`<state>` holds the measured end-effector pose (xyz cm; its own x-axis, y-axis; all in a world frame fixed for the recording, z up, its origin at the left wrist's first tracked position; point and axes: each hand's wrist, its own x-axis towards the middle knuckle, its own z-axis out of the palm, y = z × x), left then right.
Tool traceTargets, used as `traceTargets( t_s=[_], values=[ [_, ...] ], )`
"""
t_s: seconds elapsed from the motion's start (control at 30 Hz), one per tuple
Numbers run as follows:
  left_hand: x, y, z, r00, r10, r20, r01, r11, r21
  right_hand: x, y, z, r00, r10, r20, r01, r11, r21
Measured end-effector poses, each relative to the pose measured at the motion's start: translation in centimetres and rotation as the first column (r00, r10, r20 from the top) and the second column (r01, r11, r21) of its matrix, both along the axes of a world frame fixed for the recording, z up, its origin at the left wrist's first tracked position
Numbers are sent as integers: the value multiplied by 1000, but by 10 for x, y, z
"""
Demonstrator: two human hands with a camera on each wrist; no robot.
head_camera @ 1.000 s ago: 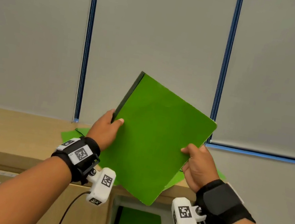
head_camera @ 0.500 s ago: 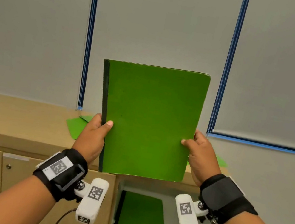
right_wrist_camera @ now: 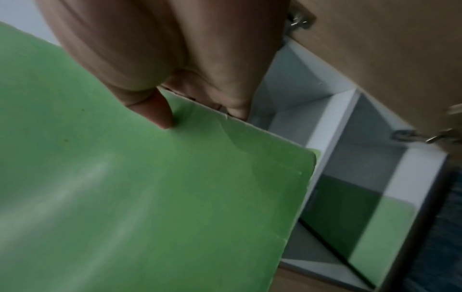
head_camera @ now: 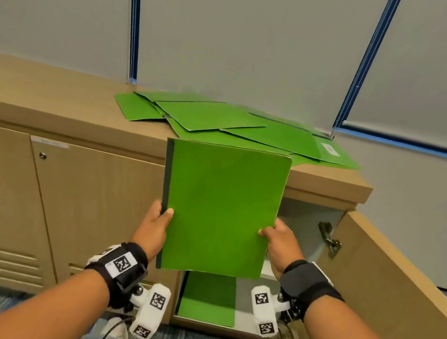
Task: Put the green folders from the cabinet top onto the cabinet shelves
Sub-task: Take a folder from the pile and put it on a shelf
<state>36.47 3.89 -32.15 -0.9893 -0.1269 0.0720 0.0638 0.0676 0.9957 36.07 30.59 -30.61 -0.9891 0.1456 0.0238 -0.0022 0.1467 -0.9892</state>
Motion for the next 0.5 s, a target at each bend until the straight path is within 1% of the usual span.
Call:
traceTargets(
  t_s=[0.07,0.1,0.13,0.23,0.3,0.4,0.47,0.5],
  values=[
    [6,6,-24,998,17,61,-15,999,-30,0,5,-23,998,-19,57,15,998,65],
    [8,10,-36,995,4,95,-2,1000,-22,-1,8,-35,996,-23,91,16,997,75],
    [6,12,-52,992,-7,124,10,1000,-24,-2,11,-46,993,-21,118,12,997,77],
    [-1,18,-94,980,-25,198,48,993,-111,-4,21,-81,976,-33,213,19,997,70],
    [-8,21,-117,970,-73,233,108,984,-143,-6,29,-106,965,-21,263,6,998,55],
    [-23,30,-135,953,-114,280,172,966,-192,-16,41,-135,948,-22,319,-3,997,76],
    [-36,38,-135,956,-118,268,178,961,-213,-27,48,-143,941,-64,331,47,997,57],
    [-43,42,-133,954,-123,272,180,964,-196,-33,52,-146,938,-86,335,76,996,41]
  ],
)
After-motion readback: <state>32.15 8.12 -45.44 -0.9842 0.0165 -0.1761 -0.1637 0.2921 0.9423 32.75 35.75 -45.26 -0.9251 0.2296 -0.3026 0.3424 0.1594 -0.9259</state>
